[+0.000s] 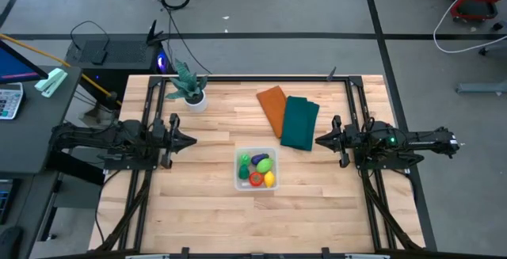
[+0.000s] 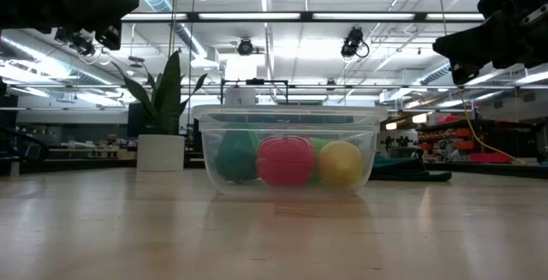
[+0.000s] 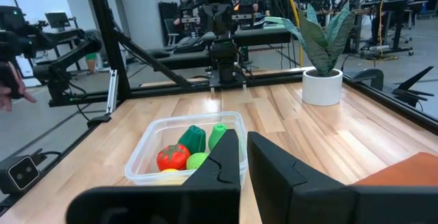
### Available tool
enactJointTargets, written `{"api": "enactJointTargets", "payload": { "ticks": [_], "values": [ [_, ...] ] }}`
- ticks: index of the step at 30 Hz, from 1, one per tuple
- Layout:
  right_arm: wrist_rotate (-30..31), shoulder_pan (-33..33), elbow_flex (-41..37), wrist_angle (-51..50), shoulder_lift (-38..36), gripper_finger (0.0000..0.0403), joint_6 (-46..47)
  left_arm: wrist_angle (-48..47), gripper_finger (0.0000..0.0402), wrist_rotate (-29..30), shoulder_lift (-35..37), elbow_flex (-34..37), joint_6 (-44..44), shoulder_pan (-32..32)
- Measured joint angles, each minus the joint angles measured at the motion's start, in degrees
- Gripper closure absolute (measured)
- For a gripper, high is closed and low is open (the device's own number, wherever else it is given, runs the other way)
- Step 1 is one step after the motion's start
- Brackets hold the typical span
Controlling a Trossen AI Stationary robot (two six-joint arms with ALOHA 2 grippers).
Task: Pick and placing Produce into tupperware
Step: Return to Home Position
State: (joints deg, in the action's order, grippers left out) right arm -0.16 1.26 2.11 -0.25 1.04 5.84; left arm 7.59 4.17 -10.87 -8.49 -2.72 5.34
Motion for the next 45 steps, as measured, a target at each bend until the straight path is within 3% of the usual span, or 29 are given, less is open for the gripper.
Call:
{"api": "enactJointTargets", "payload": {
  "ticks": [7, 45],
  "values": [
    [0.02, 0.00, 0.00, 0.00, 0.00, 0.0403, 0.00, -0.20, 0.0367, -1.04, 0.00, 0.00, 6.87, 0.00],
    [0.07, 0.02, 0.00, 0.00, 0.00, 0.0403, 0.02, -0.20, 0.0375, -1.05, 0.00, 0.00, 5.92, -0.02]
  ]
}}
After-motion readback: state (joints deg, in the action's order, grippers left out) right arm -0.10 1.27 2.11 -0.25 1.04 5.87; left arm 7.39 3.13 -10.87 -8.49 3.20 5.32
